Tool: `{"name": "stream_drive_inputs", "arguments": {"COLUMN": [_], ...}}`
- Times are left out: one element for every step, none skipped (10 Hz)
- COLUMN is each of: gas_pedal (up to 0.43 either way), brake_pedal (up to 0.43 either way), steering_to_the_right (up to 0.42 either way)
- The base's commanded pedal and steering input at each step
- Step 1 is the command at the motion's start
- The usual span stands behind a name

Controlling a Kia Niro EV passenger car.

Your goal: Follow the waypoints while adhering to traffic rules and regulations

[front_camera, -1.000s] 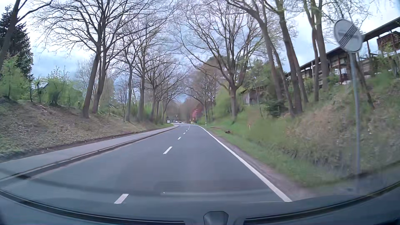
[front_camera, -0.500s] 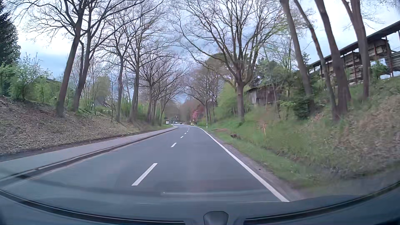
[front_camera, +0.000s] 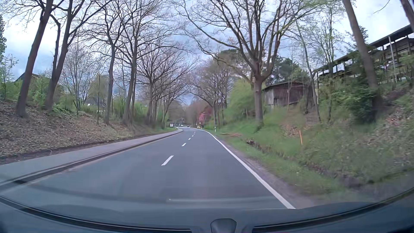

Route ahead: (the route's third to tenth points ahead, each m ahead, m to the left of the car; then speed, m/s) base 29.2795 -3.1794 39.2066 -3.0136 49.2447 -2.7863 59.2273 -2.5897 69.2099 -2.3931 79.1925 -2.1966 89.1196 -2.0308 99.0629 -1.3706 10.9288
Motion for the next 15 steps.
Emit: {"name": "stream_drive_inputs", "arguments": {"gas_pedal": [0.098,0.098,0.098,0.098,0.098,0.098,0.098,0.098,0.098,0.098,0.098,0.098,0.098,0.098,0.098], "brake_pedal": [0.0,0.0,0.0,0.0,0.0,0.0,0.0,0.0,0.0,0.0,0.0,0.0,0.0,0.0,0.0], "steering_to_the_right": [-0.004,-0.004,-0.004,-0.005,-0.005,-0.005,-0.005,-0.005,-0.004,-0.004,-0.004,-0.004,-0.004,-0.004,-0.004]}}
